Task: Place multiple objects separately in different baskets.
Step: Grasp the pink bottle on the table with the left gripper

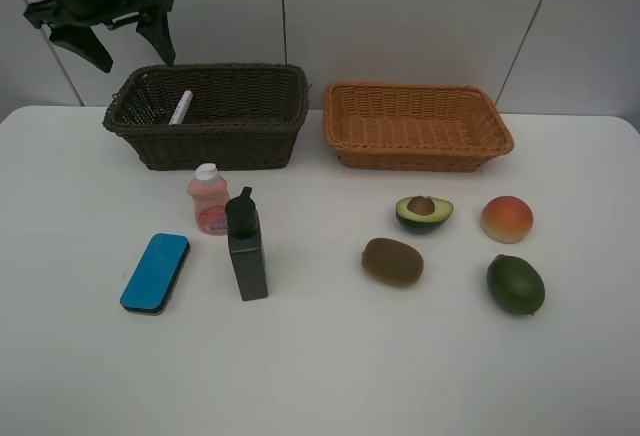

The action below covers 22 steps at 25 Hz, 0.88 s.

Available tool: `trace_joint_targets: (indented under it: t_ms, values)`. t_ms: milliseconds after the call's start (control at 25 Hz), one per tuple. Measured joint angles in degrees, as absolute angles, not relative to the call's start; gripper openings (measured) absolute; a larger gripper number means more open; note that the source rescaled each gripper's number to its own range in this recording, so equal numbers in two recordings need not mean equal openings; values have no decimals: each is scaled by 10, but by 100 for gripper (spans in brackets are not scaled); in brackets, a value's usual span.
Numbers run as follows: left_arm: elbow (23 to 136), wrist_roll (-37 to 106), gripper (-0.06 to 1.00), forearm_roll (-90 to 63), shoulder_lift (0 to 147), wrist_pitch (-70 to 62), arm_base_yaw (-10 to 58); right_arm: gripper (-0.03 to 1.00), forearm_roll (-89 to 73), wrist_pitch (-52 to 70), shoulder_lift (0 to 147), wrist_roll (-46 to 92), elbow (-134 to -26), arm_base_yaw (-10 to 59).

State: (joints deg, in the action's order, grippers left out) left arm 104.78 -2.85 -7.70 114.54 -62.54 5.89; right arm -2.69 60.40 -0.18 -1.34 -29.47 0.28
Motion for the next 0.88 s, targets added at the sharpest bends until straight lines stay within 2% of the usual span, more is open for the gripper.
trace_joint_targets:
  t_ms: [160,320,680,880]
  values:
    - [1044,-39,99,-69,1106,-685,59,100,-27,604,-2,-13,-295,3]
    - [974,-40,99,-69,1043,-686,59,100,-27,604,-2,-13,-295,3]
    - [680,-39,99,-83,833,-686,59,100,-27,604,-2,-13,-295,3]
    - [573,-23,99,-96,806,-681,59,100,-27,604,-2,-13,-295,3]
